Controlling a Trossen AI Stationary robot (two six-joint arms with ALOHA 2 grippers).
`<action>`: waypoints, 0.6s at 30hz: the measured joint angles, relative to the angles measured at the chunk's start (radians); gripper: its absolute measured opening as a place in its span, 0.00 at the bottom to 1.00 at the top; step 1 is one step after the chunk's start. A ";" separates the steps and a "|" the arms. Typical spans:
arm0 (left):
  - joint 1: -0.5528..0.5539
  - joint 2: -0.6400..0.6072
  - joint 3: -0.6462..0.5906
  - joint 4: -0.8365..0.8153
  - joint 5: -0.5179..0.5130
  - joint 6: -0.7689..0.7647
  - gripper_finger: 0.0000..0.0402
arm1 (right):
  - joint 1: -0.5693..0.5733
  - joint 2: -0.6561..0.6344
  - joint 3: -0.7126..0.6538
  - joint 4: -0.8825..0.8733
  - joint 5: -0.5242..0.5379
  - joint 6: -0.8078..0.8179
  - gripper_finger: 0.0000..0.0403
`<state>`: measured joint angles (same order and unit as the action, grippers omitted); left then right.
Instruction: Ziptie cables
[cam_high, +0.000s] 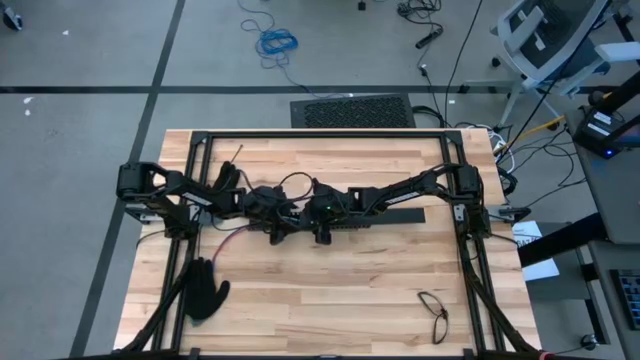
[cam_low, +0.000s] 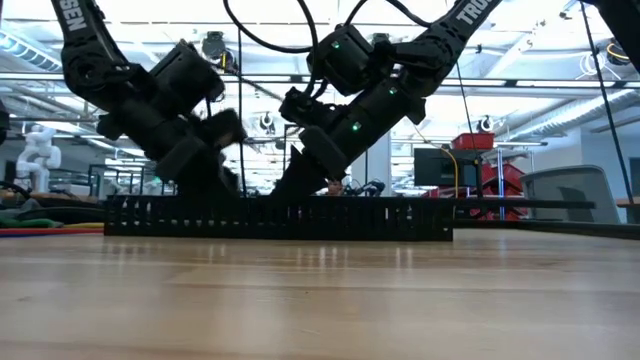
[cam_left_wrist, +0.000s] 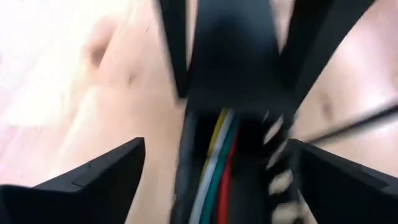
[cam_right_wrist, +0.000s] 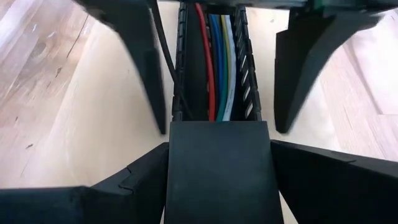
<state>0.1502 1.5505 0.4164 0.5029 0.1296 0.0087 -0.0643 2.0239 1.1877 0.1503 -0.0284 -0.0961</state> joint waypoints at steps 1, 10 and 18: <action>0.002 0.000 0.000 -0.031 -0.008 0.003 0.97 | 0.000 0.000 0.000 -0.003 0.000 -0.008 0.61; -0.011 -0.080 -0.002 -0.211 -0.006 0.080 0.99 | -0.002 0.002 0.005 -0.042 -0.001 -0.019 0.61; -0.015 -0.281 -0.001 -0.288 -0.027 0.155 0.99 | -0.002 0.000 0.004 -0.102 0.000 -0.017 0.61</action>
<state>0.1353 1.2694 0.4150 0.2145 0.1027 0.1638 -0.0658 2.0235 1.1920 0.0484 -0.0282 -0.1135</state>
